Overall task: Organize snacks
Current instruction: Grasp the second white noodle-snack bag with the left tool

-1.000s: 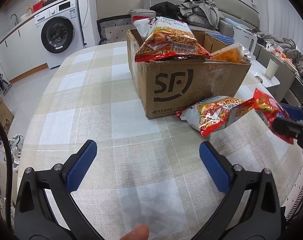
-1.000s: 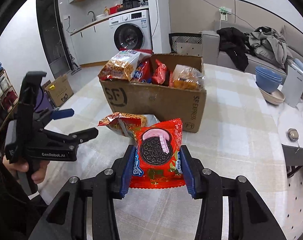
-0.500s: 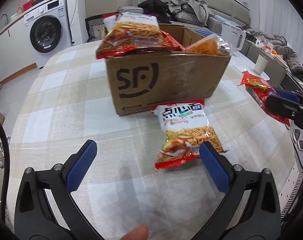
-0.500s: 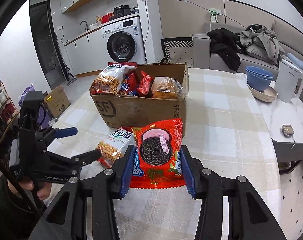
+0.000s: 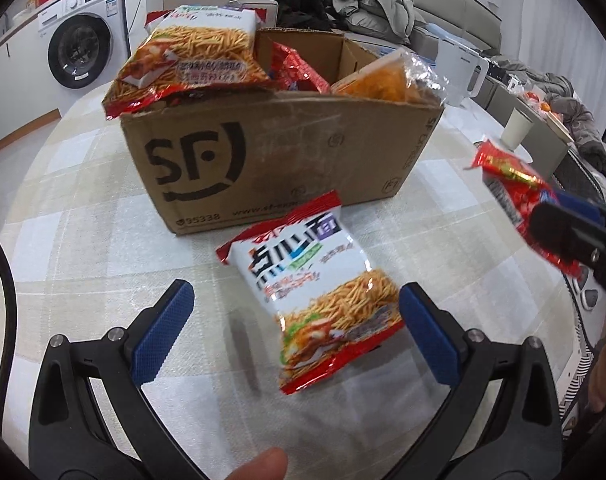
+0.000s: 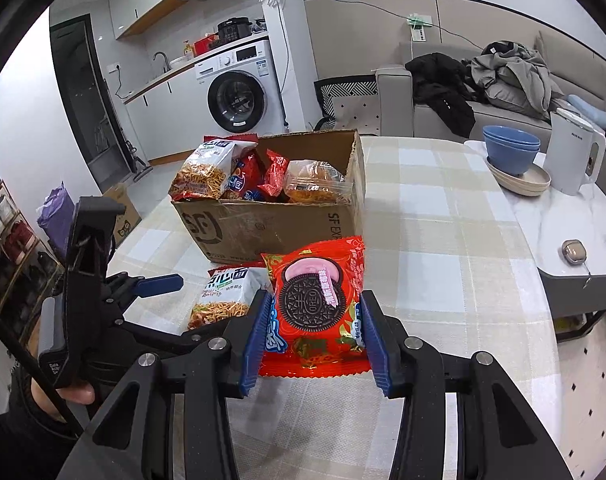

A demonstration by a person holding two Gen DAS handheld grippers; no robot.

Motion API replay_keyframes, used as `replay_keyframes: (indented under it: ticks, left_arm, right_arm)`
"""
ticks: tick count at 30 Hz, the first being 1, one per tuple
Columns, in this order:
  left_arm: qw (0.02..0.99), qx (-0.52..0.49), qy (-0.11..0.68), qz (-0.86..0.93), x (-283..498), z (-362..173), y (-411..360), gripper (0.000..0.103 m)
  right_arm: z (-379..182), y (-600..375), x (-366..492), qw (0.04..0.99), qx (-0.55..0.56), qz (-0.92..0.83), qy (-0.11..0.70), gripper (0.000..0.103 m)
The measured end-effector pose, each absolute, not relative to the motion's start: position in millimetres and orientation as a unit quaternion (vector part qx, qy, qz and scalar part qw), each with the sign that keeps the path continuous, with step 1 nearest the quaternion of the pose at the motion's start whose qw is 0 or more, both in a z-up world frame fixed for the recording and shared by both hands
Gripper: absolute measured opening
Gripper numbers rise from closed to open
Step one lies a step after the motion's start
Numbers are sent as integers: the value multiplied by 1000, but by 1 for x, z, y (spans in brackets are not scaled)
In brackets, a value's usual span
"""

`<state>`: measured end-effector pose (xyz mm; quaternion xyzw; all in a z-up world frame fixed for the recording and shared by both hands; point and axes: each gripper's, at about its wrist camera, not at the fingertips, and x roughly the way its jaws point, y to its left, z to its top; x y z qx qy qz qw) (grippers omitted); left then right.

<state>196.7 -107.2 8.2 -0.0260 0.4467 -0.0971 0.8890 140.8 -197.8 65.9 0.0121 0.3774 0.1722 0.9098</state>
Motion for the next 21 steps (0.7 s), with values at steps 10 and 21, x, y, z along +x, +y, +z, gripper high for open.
replay_keyframes:
  ticks: [10, 21]
  left_arm:
    - [867, -52, 488, -85, 227, -8, -117, 87]
    - [877, 0, 469, -106, 224, -5, -133, 60]
  right_arm:
    - [65, -205, 143, 910, 22, 169, 378, 45]
    - [64, -205, 144, 909, 26, 170, 380, 45]
